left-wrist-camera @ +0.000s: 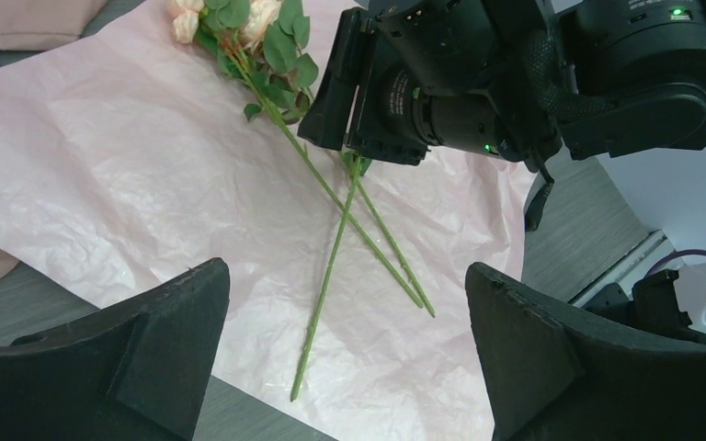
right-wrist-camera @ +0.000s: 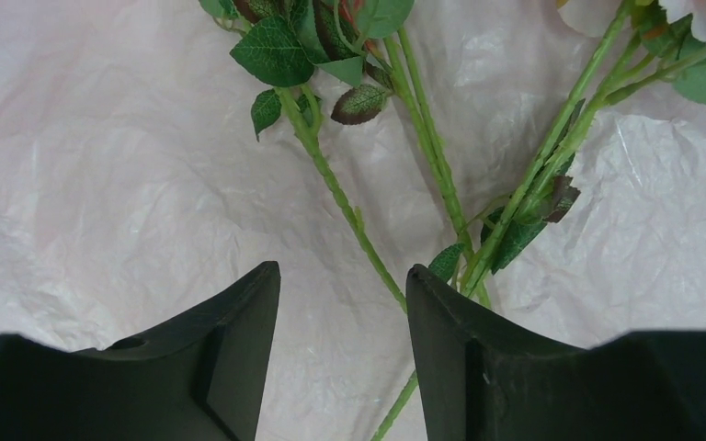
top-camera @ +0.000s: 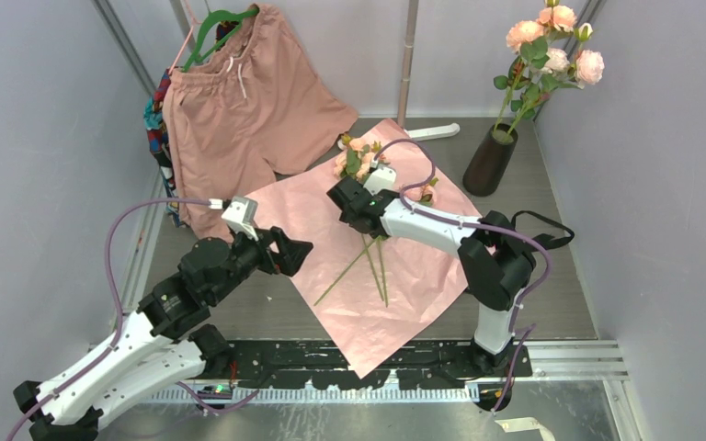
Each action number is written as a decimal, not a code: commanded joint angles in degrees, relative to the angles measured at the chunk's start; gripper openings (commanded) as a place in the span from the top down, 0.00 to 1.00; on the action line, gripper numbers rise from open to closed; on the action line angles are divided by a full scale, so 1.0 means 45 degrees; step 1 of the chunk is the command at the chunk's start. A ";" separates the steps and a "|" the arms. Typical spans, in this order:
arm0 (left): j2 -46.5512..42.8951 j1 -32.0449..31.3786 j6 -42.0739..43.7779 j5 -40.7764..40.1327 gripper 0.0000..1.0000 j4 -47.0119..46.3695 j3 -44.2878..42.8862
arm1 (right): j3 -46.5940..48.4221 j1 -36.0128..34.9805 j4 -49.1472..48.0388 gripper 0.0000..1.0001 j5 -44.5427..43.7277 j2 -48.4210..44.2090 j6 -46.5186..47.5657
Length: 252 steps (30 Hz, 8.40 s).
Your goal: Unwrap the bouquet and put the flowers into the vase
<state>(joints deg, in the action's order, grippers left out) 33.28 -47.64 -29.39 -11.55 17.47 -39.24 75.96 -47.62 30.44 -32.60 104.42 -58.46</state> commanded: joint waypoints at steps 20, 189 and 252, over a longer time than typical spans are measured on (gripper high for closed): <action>-0.0730 -0.0030 -0.0375 0.0151 0.01 -0.0025 0.0476 | -0.2310 -0.0609 -0.0482 0.41 -0.1740 -0.1370 -0.2909; 0.6312 0.0181 0.0777 -0.0929 0.04 -0.3811 -0.1084 | 0.3535 1.1732 -1.0856 0.98 0.7608 -0.2042 1.3000; 1.0095 0.0562 -0.1508 -0.0752 0.00 -0.1445 -0.4645 | -0.1964 1.0368 -1.1789 0.44 1.1339 -0.8282 0.8518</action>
<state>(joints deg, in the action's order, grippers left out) 74.96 -46.26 -31.62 -12.36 5.15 -54.17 67.33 3.55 -23.59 15.66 69.34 -16.82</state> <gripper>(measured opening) 0.995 0.563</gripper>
